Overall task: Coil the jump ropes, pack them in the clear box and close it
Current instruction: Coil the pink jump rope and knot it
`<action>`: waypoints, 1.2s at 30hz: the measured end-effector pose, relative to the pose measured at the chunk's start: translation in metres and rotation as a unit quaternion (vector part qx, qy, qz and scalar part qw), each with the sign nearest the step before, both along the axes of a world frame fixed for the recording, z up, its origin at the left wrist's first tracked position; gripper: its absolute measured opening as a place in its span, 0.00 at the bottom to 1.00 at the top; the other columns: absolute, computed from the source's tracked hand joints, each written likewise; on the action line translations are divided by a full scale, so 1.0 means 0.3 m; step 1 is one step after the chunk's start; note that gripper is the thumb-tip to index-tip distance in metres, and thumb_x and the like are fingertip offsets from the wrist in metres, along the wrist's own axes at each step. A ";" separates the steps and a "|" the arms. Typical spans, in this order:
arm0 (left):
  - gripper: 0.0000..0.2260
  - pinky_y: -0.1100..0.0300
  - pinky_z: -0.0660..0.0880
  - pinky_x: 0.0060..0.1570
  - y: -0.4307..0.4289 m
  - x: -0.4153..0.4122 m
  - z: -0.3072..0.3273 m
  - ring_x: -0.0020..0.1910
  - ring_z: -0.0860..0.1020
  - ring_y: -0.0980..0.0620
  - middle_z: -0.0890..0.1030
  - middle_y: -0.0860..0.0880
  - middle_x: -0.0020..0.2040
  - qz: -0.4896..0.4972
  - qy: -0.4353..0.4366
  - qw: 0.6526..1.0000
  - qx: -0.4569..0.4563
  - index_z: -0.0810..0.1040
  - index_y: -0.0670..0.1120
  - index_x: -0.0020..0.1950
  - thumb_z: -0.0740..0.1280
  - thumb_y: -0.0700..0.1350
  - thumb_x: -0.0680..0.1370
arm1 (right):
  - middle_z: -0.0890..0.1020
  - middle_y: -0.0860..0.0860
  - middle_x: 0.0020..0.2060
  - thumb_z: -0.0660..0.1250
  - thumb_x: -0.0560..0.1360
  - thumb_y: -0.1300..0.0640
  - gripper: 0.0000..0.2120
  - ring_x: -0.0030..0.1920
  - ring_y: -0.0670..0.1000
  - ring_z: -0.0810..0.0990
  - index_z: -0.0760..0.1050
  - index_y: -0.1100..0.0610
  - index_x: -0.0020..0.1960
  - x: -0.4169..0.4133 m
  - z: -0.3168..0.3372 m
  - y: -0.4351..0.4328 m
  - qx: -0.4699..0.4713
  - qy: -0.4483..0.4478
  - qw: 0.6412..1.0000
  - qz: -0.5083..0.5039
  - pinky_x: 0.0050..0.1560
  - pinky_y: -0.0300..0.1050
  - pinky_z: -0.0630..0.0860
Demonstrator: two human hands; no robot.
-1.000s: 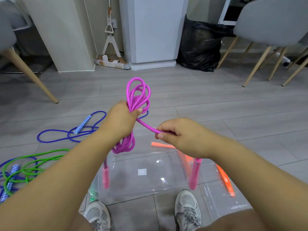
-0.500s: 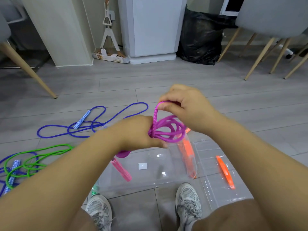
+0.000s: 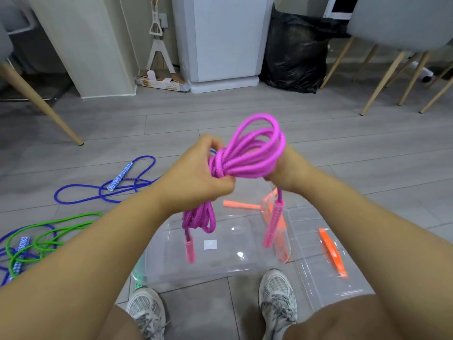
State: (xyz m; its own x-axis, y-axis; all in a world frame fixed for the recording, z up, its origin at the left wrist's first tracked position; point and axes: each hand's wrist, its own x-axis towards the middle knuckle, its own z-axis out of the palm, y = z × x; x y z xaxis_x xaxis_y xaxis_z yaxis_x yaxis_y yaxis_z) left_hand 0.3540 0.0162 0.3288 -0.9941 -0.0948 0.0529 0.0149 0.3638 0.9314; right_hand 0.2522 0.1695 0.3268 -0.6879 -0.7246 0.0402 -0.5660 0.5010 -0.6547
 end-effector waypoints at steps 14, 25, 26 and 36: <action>0.11 0.56 0.67 0.31 -0.081 -0.077 -0.083 0.27 0.66 0.47 0.70 0.47 0.28 0.191 -0.076 0.978 -0.023 0.72 0.44 0.37 0.68 0.48 0.76 | 0.76 0.55 0.34 0.57 0.80 0.51 0.15 0.37 0.54 0.72 0.75 0.61 0.48 0.169 0.038 -0.030 0.118 0.052 0.989 0.064 0.41 0.48 0.69; 0.16 0.64 0.66 0.30 -0.008 -0.010 -0.033 0.29 0.69 0.56 0.71 0.55 0.27 -0.080 -0.145 0.947 -0.276 0.71 0.49 0.33 0.70 0.59 0.67 | 0.73 0.46 0.36 0.63 0.72 0.51 0.12 0.39 0.45 0.71 0.81 0.58 0.44 0.088 0.072 -0.037 -0.020 0.178 0.981 0.080 0.42 0.37 0.66; 0.18 0.67 0.63 0.27 0.001 -0.005 -0.030 0.26 0.68 0.58 0.71 0.56 0.24 -0.101 -0.137 0.942 -0.288 0.69 0.50 0.30 0.72 0.60 0.67 | 0.74 0.46 0.35 0.66 0.72 0.51 0.10 0.38 0.44 0.71 0.82 0.57 0.43 0.080 0.073 -0.038 -0.026 0.163 0.983 0.080 0.42 0.38 0.66; 0.13 0.56 0.72 0.36 0.014 0.017 -0.008 0.32 0.73 0.51 0.77 0.48 0.33 -0.185 -0.051 0.949 -0.249 0.76 0.46 0.40 0.71 0.55 0.70 | 0.80 0.44 0.26 0.72 0.68 0.64 0.08 0.30 0.38 0.76 0.80 0.53 0.34 -0.007 0.036 0.038 -0.062 -0.127 0.988 0.062 0.35 0.30 0.72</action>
